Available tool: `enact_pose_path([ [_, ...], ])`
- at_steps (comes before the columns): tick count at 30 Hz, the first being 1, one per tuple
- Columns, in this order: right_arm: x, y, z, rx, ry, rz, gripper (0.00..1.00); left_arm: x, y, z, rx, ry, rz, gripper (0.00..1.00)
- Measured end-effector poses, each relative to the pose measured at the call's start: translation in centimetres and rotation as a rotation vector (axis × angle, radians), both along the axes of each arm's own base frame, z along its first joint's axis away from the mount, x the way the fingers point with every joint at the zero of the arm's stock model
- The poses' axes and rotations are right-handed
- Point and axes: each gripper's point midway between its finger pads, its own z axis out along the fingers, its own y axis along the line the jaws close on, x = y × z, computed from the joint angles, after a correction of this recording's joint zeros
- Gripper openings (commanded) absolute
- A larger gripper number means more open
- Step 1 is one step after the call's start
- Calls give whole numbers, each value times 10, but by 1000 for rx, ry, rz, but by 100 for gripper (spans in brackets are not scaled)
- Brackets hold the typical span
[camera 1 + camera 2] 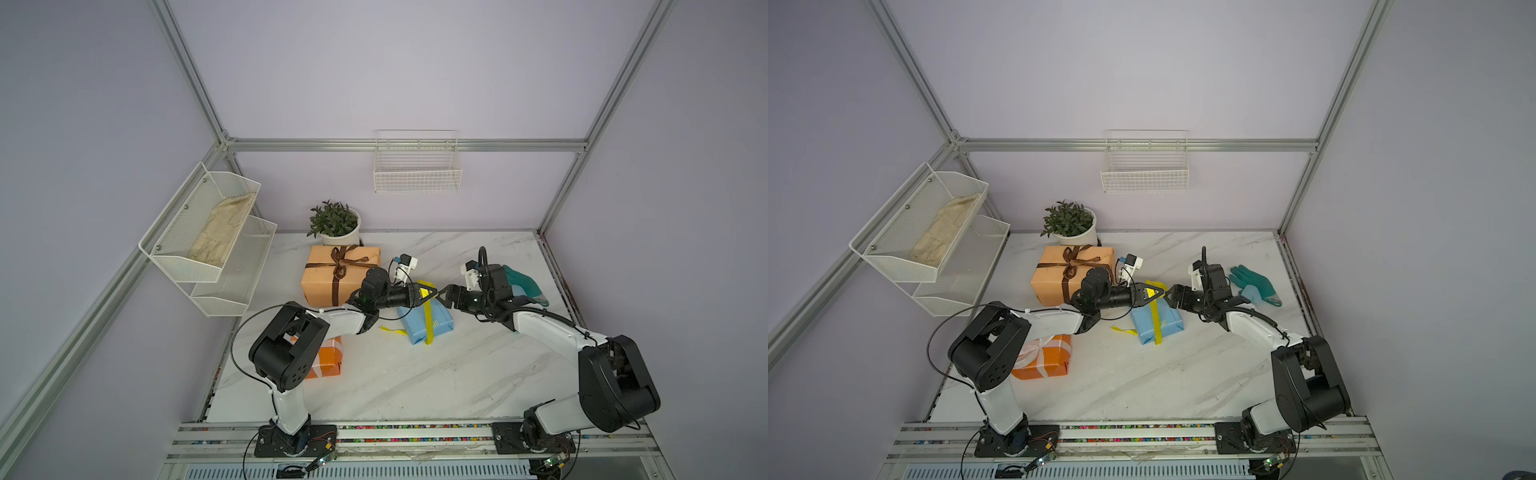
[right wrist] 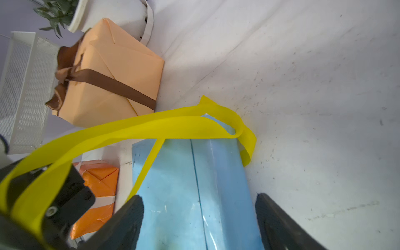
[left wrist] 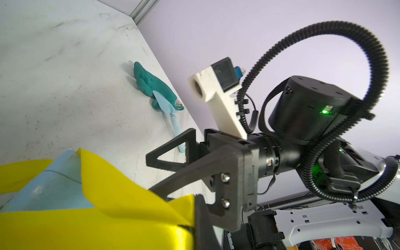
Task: Untie the ribbon bows on the gift boxes
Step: Pull the ribbon from the gift box.
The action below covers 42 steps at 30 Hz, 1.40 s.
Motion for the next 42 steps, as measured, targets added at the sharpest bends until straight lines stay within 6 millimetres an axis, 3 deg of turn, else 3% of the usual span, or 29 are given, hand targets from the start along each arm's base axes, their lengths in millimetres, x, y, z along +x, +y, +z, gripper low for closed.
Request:
enact_pose_path([
  [4,-7,5,-30,-12,67,26,87,-1,0,0,-3,26,-1,0],
  [7,-10,10,-38,-19,84,44,88,-1,-1,3,-23,52,-4,0],
  [16,-10,12,-42,-25,87,53,89,-2,-2,24,-88,89,-8,0],
  [20,-10,12,-41,-27,88,53,89,-3,-1,47,-116,74,-10,0],
  [29,-8,11,-24,-23,57,50,90,1,-2,114,-185,-23,-24,0],
  [34,-7,10,-17,-25,43,42,91,5,-2,138,-207,-58,-28,0],
  [39,-9,2,3,-44,3,11,97,4,-1,141,-205,-57,-30,0],
  [42,-10,-4,28,-49,-59,-7,97,5,0,136,-193,-40,-23,0],
])
